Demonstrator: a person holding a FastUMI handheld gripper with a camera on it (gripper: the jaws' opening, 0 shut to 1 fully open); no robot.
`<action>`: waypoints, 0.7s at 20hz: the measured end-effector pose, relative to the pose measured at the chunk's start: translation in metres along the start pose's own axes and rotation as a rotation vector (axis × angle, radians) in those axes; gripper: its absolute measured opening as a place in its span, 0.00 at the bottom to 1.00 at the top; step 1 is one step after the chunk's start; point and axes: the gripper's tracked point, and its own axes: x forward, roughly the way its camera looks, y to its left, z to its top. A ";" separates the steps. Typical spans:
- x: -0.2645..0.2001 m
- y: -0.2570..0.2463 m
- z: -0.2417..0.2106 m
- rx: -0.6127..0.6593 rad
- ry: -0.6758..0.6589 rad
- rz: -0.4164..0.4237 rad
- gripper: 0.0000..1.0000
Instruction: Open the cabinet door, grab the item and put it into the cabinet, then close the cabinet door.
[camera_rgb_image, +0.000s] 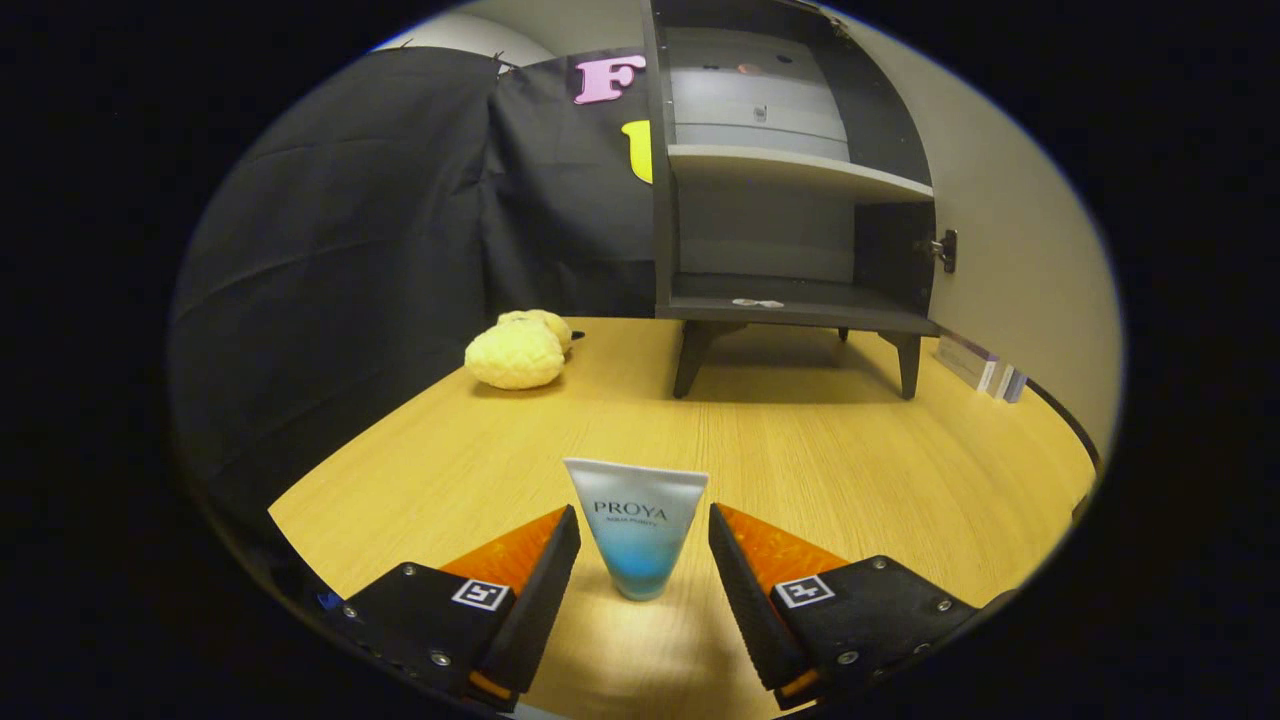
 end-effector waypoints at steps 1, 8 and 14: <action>0.002 0.000 -0.007 0.002 0.013 0.000 0.80; -0.005 -0.002 -0.011 -0.041 0.036 0.016 0.50; -0.024 -0.022 0.028 -0.054 0.021 0.032 0.50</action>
